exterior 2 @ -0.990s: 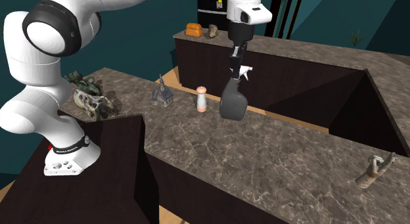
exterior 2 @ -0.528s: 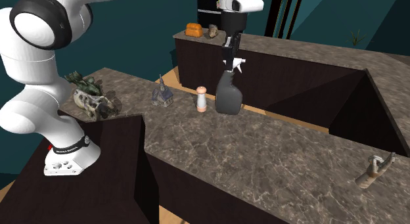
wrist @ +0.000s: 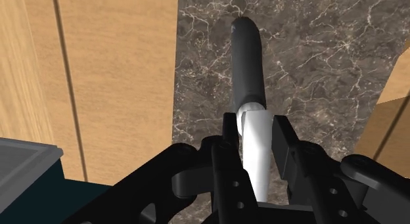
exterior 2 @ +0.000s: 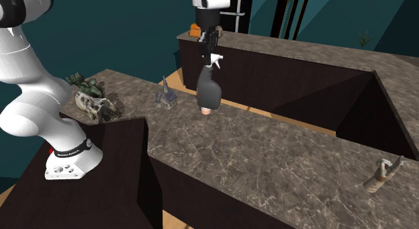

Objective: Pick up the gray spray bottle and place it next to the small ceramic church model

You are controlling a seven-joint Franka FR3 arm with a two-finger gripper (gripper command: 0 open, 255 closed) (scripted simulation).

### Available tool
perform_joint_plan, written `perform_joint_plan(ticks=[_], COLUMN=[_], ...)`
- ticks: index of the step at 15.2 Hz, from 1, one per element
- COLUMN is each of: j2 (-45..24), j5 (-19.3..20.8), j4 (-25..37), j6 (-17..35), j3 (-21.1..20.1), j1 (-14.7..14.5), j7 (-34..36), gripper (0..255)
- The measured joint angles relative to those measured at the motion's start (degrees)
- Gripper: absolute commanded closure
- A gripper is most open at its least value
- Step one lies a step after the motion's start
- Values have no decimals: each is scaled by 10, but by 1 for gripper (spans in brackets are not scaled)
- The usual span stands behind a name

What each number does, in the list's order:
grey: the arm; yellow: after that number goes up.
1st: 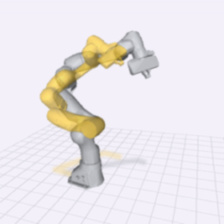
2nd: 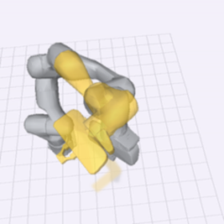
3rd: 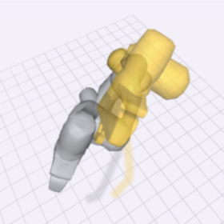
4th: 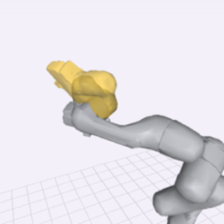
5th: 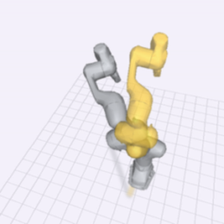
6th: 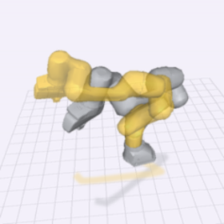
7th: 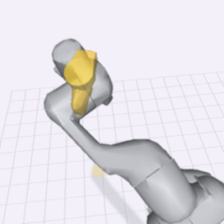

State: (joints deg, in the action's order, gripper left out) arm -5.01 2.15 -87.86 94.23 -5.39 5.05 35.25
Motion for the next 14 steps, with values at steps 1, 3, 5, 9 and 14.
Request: perform_joint_plan(ticks=[1, 3, 5, 9, 14], j2=[24, 52, 87, 159, 220], j5=[-2, -5, -9, -21, -38], j4=[-30, -63, -105, -188, -237], j6=[6, 10, 17, 27, 17], j3=[-5, -12, -21, -40, -67], j1=[-5, -13, -21, -39, -61], j7=[10, 25, 42, 76, 120], gripper=[255, 255, 255, 255, 255])
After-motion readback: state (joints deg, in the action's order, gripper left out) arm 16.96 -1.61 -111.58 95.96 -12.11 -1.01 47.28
